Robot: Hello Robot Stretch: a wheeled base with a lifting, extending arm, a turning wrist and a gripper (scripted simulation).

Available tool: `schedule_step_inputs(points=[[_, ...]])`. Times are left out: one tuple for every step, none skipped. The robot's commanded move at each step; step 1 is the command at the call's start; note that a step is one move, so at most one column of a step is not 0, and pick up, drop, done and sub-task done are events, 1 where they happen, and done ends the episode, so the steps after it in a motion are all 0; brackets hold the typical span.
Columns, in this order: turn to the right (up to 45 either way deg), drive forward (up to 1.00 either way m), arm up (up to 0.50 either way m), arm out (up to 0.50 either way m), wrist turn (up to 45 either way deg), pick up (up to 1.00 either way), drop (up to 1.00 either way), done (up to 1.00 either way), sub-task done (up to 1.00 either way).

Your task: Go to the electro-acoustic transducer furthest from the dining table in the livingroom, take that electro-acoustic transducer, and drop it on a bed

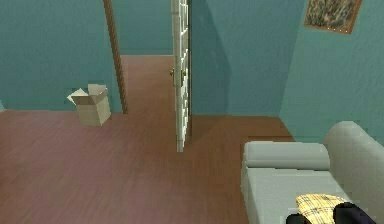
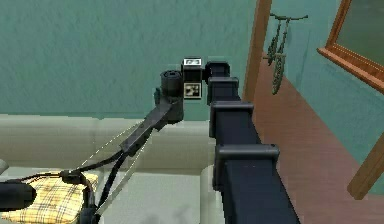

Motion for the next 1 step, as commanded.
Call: schedule_step_inputs(points=[[0.0,0.0,0.0,-0.24,0.0,0.0,0.0,0.0,0.0]])
